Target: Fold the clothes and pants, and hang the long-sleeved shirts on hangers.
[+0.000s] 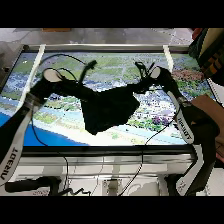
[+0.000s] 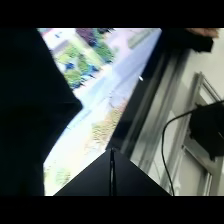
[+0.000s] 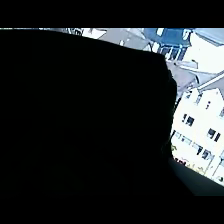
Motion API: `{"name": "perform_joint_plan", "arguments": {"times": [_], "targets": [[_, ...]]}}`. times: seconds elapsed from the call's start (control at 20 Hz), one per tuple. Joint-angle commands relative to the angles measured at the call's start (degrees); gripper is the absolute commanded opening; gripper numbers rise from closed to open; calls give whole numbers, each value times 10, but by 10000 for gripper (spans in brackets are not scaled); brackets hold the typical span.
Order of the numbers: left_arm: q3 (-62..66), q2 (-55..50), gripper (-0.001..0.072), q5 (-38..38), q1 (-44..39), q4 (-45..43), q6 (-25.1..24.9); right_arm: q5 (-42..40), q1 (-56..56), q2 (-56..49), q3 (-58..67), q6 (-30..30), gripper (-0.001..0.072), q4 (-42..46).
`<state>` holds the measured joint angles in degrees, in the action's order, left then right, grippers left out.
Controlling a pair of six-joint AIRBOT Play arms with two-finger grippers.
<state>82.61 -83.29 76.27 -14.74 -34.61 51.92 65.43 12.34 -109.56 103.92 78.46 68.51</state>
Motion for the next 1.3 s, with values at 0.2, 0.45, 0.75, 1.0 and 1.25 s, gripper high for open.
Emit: {"name": "perform_joint_plan", "arguments": {"times": [0.2,0.45,0.75,1.0,1.25], "targets": [[0,14,17,-1,45,-8,21,-25,2,-28,1,87,699,143],[0,14,18,-1,45,-8,21,17,-90,-74,1,58,697,-141],[0,14,18,-2,45,-10,20,121,-113,-130,1,14,698,-280],[0,14,18,-2,45,-32,21,81,-35,-140,1,-26,675,-298],[0,14,18,-2,46,-87,21,7,24,-129,2,-38,24,-347]]}}
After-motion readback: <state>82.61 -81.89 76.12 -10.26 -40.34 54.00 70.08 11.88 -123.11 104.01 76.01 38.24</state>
